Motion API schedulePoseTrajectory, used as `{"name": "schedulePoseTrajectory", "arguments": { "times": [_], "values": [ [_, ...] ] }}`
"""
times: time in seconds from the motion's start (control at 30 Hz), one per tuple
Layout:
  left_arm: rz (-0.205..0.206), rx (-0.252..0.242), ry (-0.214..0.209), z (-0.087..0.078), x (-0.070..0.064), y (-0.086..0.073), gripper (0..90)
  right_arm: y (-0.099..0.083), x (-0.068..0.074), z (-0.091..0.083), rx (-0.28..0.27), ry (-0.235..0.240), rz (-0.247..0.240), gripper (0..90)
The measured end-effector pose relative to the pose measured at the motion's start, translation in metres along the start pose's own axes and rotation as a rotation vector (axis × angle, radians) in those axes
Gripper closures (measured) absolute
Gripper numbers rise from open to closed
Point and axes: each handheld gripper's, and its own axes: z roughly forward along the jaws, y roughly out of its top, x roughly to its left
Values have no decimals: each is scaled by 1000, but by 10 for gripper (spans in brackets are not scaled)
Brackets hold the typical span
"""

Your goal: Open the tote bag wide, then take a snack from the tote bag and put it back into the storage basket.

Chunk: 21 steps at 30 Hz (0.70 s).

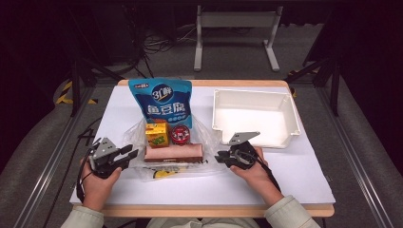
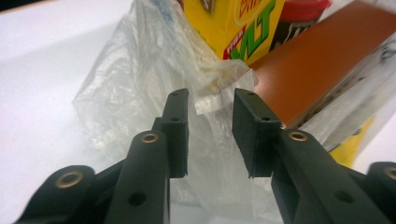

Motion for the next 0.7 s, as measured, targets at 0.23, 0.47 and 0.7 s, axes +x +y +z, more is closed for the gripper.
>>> {"name": "schedulePoseTrajectory", "arguments": {
  "times": [0.23, 0.47, 0.7],
  "values": [
    [-21, -62, -19, -18, 1, -4, 581, 12, 2, -23, -154, -4, -15, 476],
    [-49, -108, -59, -36, 3, -10, 539, 22, 1, -47, -298, 43, 10, 396],
    [-54, -125, -93, -43, 6, -13, 524, 30, -2, -56, -335, 55, 5, 397]
  ]
}}
